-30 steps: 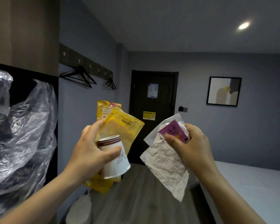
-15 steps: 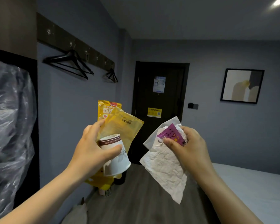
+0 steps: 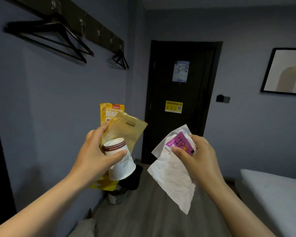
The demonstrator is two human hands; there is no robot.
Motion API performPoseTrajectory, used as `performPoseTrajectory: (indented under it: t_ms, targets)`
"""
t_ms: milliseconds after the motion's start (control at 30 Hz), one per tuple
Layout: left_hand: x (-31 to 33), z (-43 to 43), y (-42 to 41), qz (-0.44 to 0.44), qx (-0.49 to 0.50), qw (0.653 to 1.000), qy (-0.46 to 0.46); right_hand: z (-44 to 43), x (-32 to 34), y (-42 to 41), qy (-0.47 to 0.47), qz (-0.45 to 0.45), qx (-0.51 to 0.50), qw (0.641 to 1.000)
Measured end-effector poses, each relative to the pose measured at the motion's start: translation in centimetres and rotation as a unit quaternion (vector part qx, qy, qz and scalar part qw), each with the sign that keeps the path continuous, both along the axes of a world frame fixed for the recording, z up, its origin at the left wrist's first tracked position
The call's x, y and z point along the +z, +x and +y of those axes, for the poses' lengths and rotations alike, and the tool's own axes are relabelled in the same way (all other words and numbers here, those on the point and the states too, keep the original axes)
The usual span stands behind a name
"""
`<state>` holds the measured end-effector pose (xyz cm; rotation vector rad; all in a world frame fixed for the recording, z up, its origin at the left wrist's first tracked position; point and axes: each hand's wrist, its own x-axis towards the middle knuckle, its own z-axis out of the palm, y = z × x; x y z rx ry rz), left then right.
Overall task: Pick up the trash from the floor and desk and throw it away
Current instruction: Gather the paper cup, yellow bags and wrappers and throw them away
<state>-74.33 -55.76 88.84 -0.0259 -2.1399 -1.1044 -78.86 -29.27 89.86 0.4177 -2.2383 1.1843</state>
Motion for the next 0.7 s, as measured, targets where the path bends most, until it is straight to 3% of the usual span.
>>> performPoseTrajectory:
  t_ms: [700]
  targets:
    - [-7.3, -4.6, -36.9, -0.06, 0.08, 0.995, 0.018, -6.0, -7.1, -40.4, 0.033, -0.083, 0.063, 0.994]
